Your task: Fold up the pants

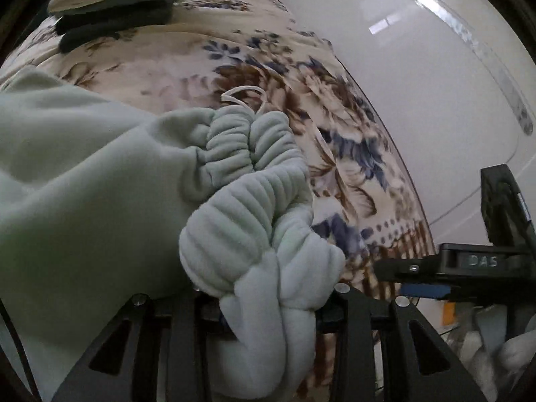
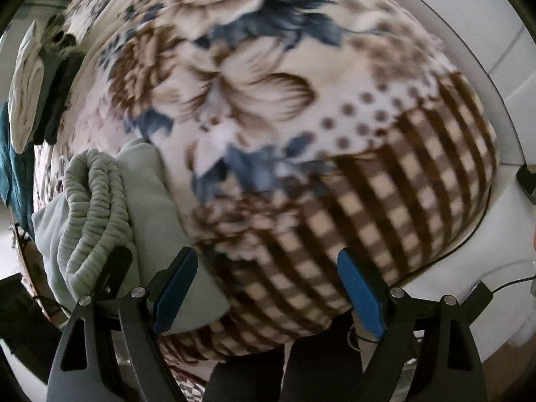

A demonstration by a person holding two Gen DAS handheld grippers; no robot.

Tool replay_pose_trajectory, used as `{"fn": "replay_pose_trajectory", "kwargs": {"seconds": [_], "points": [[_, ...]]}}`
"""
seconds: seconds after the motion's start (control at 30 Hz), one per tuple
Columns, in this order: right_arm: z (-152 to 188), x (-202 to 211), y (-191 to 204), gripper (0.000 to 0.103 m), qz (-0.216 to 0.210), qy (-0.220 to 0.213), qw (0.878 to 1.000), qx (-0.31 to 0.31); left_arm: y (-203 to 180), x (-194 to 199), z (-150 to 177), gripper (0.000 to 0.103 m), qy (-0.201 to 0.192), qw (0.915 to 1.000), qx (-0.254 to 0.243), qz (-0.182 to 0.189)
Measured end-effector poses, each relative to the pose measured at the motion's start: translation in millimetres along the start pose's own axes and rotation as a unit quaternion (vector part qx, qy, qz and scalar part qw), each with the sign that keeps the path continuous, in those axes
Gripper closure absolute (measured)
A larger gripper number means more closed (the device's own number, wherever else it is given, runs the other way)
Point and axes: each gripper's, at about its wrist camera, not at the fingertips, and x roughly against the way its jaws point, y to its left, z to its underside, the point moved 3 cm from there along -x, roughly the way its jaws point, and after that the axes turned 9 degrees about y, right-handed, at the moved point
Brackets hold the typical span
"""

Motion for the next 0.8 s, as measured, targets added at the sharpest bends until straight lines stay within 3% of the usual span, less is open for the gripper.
{"fn": "replay_pose_trajectory", "kwargs": {"seconds": [0.1, 0.17, 0.23, 0.33, 0.47, 0.57, 0.63, 0.73, 0.77, 0.8], "points": [[-1, 7, -4, 0.015, -0.025, -0.009, 1.000, 0.009, -2, 27, -7, 0.057, 0.003, 0.9996, -0.002, -0.027], [3, 12, 1, 0.015, -0.045, -0.014, 0.999, 0.024, -3, 47, -3, 0.039, 0.010, 0.9998, 0.001, -0.019], [5, 16, 21, 0.015, -0.082, -0.011, 0.995, 0.055, 12, 71, 0, 0.031, 0.002, 0.9997, 0.023, -0.011], [10, 24, 64, 0.015, -0.135, -0.007, 0.985, 0.109, 45, 104, 7, 0.005, -0.011, 0.9967, 0.070, -0.040], [19, 3, 121, 0.015, -0.156, 0.031, 0.973, 0.165, 102, 134, 16, 0.003, -0.025, 0.9873, 0.141, -0.069], [21, -32, 151, 0.015, -0.199, 0.083, 0.961, 0.174, 140, 145, 25, 0.003, -0.045, 0.9792, 0.162, -0.114], [21, -53, 163, 0.015, -0.224, 0.117, 0.953, 0.165, 161, 147, 31, 0.003, -0.052, 0.9704, 0.170, -0.164], [26, -76, 188, 0.014, -0.179, 0.112, 0.957, 0.198, 186, 145, 38, 0.003, -0.044, 0.9599, 0.175, -0.214], [26, -79, 192, 0.023, -0.153, 0.096, 0.963, 0.202, 193, 144, 41, 0.003, -0.041, 0.9587, 0.181, -0.215], [28, -78, 196, 0.052, -0.124, 0.084, 0.967, 0.206, 199, 143, 43, 0.003, -0.038, 0.9584, 0.188, -0.211]]}}
